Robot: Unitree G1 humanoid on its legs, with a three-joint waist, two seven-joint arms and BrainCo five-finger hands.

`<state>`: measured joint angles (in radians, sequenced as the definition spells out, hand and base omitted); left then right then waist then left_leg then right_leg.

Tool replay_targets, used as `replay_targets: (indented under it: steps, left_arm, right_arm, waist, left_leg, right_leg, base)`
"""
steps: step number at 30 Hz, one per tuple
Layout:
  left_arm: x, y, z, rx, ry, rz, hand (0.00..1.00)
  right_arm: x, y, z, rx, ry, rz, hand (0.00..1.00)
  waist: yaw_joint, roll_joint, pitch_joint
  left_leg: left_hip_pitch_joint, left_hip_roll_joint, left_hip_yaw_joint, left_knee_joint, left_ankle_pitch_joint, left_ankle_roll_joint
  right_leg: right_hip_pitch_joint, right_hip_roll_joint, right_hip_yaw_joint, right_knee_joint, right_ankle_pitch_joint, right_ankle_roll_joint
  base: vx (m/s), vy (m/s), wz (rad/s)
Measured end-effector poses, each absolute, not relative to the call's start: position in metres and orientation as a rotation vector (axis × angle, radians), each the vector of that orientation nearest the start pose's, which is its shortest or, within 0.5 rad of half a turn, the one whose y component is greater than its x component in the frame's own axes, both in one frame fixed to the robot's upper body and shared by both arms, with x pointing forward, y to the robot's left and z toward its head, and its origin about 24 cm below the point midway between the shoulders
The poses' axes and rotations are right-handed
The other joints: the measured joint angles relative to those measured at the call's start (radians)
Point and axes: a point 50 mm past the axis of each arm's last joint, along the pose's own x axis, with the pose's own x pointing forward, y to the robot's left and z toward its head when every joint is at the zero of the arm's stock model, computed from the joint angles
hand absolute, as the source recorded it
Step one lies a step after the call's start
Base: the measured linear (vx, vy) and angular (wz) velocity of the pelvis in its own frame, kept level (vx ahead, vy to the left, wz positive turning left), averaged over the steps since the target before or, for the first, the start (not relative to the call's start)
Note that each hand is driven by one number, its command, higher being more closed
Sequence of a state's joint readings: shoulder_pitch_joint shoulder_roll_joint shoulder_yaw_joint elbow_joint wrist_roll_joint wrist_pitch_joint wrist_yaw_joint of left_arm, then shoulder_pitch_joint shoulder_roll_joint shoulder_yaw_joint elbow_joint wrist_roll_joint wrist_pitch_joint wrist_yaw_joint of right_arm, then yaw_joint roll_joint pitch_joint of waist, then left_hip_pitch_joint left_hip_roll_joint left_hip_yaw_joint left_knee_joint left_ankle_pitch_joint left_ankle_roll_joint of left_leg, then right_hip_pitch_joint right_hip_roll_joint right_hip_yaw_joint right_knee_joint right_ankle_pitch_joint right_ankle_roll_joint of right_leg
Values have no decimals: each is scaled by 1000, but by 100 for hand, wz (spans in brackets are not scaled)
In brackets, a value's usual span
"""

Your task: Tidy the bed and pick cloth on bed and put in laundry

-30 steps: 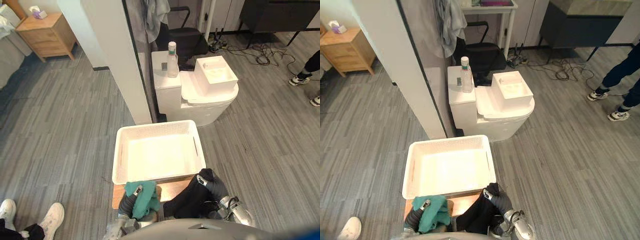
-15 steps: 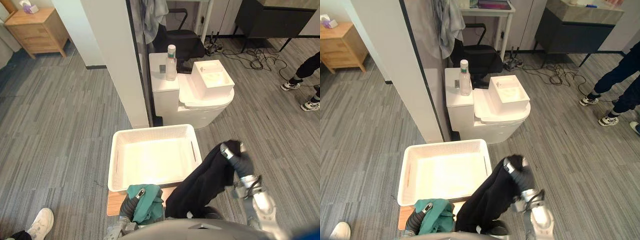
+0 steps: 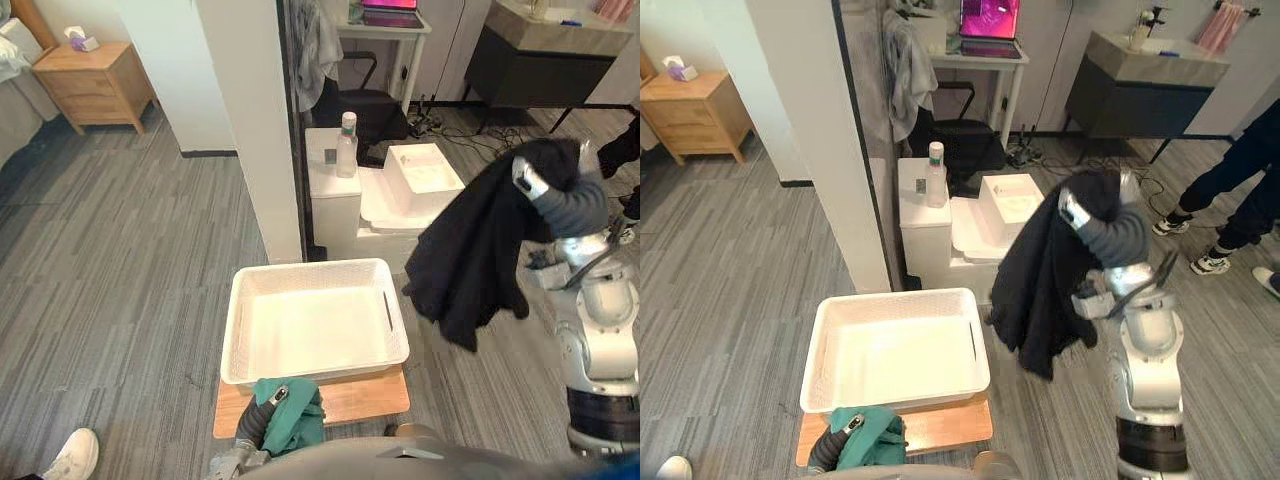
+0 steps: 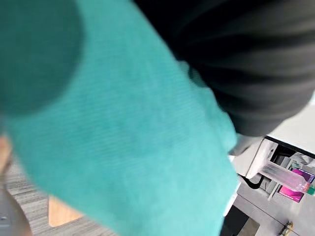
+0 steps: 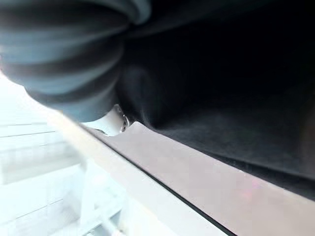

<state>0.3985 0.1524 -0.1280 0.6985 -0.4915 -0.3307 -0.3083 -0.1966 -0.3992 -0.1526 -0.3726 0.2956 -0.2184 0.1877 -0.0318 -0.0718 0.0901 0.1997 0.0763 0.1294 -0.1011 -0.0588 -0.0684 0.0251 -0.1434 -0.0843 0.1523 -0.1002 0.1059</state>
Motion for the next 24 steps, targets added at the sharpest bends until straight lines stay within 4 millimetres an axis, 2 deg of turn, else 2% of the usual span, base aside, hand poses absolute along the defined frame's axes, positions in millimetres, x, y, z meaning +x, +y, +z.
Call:
replay_targets:
  steps: [1,4,8,18,22,24]
  left_arm:
    - [67,187,-127,-357,691,17,100]
    - [70,188,-127,-362,694,9,100]
    - [71,188,-130,-366,720,9,100]
    - [76,190,-133,-376,755,31,100]
    - [77,190,-134,-370,772,52,100]
    - [78,192,-134,-361,782,65,100]
  right_arm:
    - [246,-196,225,-201,-834,236,100]
    - [254,-187,243,-218,-876,280,100]
    - [271,-177,241,-215,-823,333,100]
    - [297,-153,199,-164,-618,483,100]
    - [306,-140,170,-106,-487,518,100]
    - [307,-134,142,-44,-389,514,100]
  waist:
    - [2,-1,-1]
    - [18,-4,-3]
    - [29,-5,-14]
    - [57,0,-21]
    - [68,0,-21]
    - [75,-1,-20]
  left_leg:
    - [0,-2,0,0,0,1]
    - [5,-7,-4,0,0,1]
    - [7,-6,-11,2,0,1]
    - [7,-6,-39,0,3,3]
    - [7,-7,-43,0,6,2]
    - [5,-7,-58,-1,13,1]
  right_leg:
    - [5,-2,1,-9,3,2]
    - [20,0,9,-22,8,0]
    - [31,1,13,-30,8,-1]
    - [55,1,13,-48,8,-1]
    - [58,0,10,-48,8,-1]
    - [62,-1,-8,-49,8,-1]
  base:
    - [0,0,0]
    - [36,31,5]
    - [25,2,10]
    - [-22,-17,8]
    - [-32,-20,4]
    - [-23,-28,14]
